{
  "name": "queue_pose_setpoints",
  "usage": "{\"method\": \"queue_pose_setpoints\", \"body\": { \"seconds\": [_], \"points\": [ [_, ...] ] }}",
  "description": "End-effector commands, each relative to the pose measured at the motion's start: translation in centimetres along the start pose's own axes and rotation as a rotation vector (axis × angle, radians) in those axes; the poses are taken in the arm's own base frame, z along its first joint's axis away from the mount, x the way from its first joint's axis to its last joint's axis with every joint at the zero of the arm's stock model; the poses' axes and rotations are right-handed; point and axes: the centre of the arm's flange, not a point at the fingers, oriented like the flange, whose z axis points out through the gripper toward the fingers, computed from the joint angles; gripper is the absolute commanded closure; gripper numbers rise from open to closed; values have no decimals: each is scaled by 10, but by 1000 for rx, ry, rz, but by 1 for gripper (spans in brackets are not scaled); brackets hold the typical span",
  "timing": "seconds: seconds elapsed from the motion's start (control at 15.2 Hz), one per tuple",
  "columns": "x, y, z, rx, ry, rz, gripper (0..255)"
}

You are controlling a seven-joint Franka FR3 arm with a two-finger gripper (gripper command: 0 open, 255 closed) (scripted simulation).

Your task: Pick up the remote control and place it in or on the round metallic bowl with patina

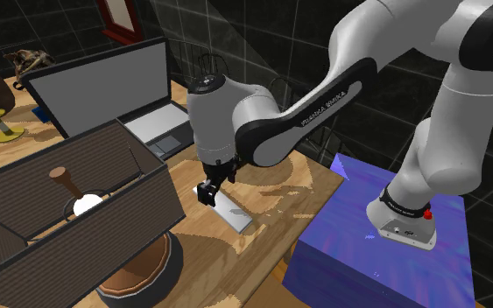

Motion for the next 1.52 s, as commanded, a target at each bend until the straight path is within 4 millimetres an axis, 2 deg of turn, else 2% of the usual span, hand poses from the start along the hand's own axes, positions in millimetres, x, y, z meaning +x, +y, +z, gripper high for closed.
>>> {"method": "queue_pose_setpoints", "body": {
  "seconds": [0.0, 0.46, 0.92, 0.99, 1.45],
  "points": [
    [6, -9, 11, -1, 1, 1, 0],
    [6, -9, 46, -1, 1, 1, 0],
    [6, -9, 46, -1, 1, 1, 0],
    [6, -9, 46, -1, 1, 1, 255],
    [6, -9, 46, -1, 1, 1, 255]
  ]
}}
